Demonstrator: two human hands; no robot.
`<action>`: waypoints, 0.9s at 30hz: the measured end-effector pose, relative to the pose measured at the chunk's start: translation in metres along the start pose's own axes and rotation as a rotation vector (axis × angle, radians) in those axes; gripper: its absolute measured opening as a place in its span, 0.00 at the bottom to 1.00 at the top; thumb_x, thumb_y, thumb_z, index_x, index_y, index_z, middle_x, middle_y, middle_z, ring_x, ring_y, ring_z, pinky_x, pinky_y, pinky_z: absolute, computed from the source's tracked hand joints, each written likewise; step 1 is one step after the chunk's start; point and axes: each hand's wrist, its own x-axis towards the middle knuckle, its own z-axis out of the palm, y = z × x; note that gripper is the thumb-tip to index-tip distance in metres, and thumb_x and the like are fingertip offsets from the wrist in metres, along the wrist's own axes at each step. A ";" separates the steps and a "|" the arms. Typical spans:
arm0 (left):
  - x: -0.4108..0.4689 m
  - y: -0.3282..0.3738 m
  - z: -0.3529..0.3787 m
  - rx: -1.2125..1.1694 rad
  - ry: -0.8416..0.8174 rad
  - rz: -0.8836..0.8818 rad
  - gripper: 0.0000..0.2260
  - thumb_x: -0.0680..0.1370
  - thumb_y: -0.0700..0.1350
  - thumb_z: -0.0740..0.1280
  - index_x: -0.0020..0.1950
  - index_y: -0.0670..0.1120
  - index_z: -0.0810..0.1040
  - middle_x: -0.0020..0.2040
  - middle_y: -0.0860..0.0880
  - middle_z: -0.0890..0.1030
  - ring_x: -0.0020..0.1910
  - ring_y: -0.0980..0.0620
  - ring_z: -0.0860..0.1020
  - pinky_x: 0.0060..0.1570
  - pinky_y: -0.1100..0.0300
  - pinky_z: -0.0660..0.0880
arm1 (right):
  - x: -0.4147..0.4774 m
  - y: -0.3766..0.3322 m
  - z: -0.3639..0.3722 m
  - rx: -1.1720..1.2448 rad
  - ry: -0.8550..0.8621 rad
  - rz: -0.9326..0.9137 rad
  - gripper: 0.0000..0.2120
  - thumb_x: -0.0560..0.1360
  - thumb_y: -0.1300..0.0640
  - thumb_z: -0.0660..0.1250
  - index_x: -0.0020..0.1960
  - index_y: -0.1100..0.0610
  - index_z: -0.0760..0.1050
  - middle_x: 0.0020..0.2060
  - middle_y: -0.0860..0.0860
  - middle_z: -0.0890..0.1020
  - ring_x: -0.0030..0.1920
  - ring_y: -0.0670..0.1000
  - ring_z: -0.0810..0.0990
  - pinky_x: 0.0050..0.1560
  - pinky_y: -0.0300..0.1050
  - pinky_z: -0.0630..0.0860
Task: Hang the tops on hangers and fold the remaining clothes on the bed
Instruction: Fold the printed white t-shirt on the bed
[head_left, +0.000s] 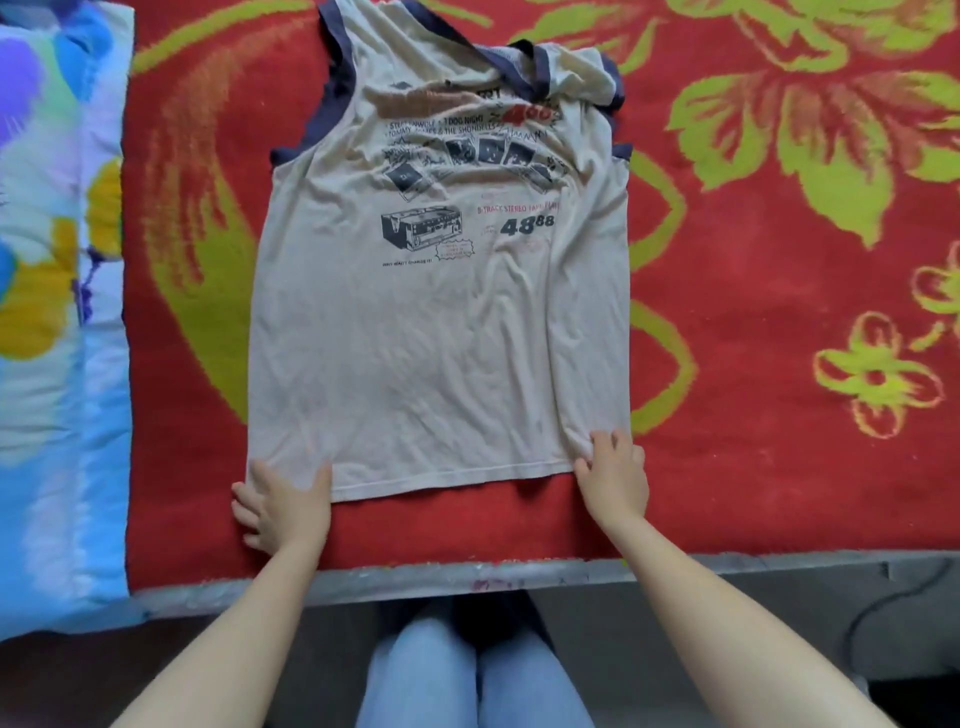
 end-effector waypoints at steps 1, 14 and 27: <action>0.001 -0.004 -0.002 -0.032 0.028 -0.005 0.33 0.75 0.52 0.68 0.75 0.46 0.57 0.74 0.40 0.58 0.72 0.39 0.55 0.66 0.39 0.56 | -0.001 0.004 -0.001 0.021 0.008 -0.004 0.14 0.78 0.58 0.58 0.62 0.59 0.70 0.61 0.56 0.71 0.61 0.59 0.67 0.52 0.51 0.70; 0.011 -0.029 -0.067 -1.031 0.081 -0.280 0.16 0.73 0.31 0.66 0.60 0.40 0.77 0.56 0.41 0.79 0.52 0.45 0.79 0.54 0.55 0.76 | -0.021 0.043 -0.074 1.175 0.460 0.460 0.15 0.73 0.67 0.57 0.29 0.57 0.61 0.26 0.52 0.62 0.24 0.43 0.63 0.21 0.37 0.57; 0.018 -0.086 -0.042 -1.001 0.109 -0.471 0.23 0.74 0.37 0.65 0.70 0.42 0.69 0.66 0.38 0.71 0.63 0.38 0.72 0.64 0.46 0.70 | -0.038 0.071 0.000 0.632 0.014 0.543 0.30 0.76 0.54 0.63 0.74 0.58 0.56 0.69 0.64 0.62 0.67 0.64 0.64 0.65 0.54 0.63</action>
